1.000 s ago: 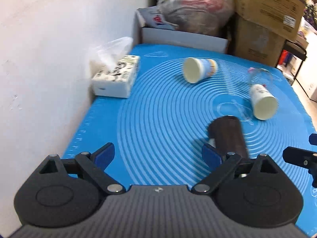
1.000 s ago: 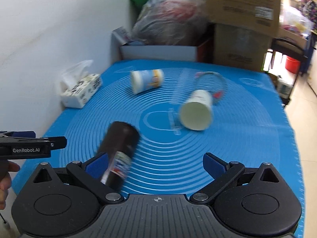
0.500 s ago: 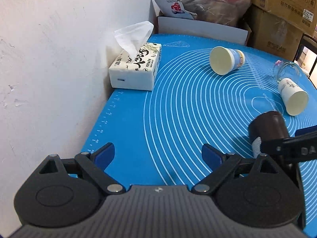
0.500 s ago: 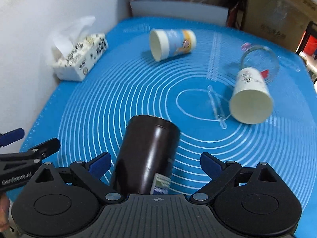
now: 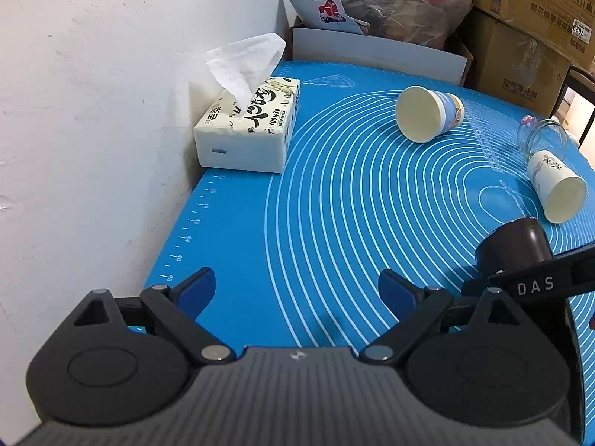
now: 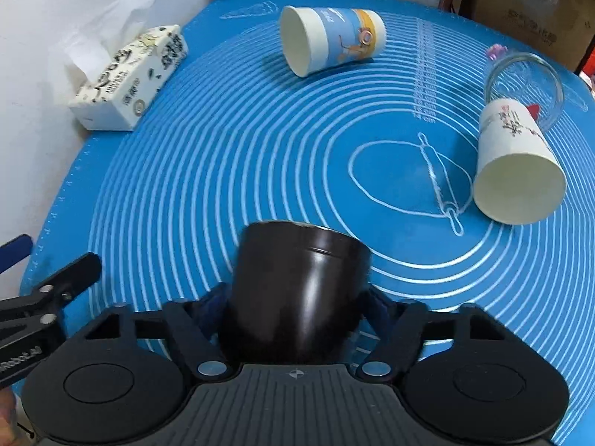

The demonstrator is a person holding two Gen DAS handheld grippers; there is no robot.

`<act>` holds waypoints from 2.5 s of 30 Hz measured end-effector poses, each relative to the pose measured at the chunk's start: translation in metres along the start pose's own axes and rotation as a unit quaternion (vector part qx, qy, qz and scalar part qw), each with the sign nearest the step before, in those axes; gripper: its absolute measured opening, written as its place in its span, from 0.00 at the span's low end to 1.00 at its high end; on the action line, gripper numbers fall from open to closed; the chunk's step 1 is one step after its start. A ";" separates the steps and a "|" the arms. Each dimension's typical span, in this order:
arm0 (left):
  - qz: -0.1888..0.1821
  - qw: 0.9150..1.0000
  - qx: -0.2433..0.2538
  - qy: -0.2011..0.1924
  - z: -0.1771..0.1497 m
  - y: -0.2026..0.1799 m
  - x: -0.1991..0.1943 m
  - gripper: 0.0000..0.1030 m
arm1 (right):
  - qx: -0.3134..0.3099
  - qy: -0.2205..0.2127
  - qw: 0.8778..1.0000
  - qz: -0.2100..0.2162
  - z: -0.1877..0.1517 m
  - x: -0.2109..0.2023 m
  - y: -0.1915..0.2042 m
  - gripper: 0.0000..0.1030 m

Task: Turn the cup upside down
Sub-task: 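Rotate the held thermos upright with the right tool, cap end up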

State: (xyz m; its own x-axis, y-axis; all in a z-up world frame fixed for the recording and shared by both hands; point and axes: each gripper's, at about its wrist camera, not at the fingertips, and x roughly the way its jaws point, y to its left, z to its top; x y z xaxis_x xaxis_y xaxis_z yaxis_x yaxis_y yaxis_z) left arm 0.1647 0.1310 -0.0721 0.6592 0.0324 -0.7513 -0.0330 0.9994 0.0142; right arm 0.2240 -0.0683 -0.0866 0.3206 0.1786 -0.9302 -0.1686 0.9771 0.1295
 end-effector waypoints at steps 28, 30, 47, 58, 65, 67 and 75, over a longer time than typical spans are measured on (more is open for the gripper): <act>-0.028 0.999 -0.015 -0.036 -0.002 -0.021 -0.052 0.91 | -0.065 -0.405 0.909 -0.070 -0.082 -0.146 -0.019 0.64; -0.028 0.999 -0.017 -0.035 -0.003 -0.022 -0.052 0.91 | -0.057 -0.399 0.913 -0.064 -0.080 -0.140 -0.026 0.64; -0.027 0.998 -0.040 -0.044 -0.005 -0.021 -0.058 0.91 | -0.057 -0.396 0.914 -0.072 -0.081 -0.122 -0.032 0.64; -0.029 0.998 -0.034 -0.041 -0.006 -0.024 -0.058 0.91 | -0.059 -0.392 0.915 -0.068 -0.077 -0.121 -0.036 0.64; -0.029 0.998 -0.032 -0.037 -0.007 -0.026 -0.057 0.91 | -0.075 -0.400 0.910 -0.080 -0.087 -0.121 -0.030 0.64; -0.030 0.998 -0.029 -0.037 -0.007 -0.027 -0.057 0.91 | -0.075 -0.398 0.911 -0.082 -0.086 -0.122 -0.030 0.65; -0.031 0.998 -0.024 -0.038 -0.007 -0.030 -0.058 0.91 | -0.069 -0.392 0.913 -0.088 -0.084 -0.121 -0.033 0.71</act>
State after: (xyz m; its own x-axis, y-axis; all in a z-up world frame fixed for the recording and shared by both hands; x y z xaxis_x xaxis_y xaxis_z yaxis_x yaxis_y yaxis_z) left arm 0.1221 0.0988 -0.0337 0.7166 -0.0271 -0.6970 -0.0243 0.9977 -0.0638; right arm 0.1118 -0.1317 -0.0068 0.9133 0.1011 -0.3946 -0.1490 0.9845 -0.0926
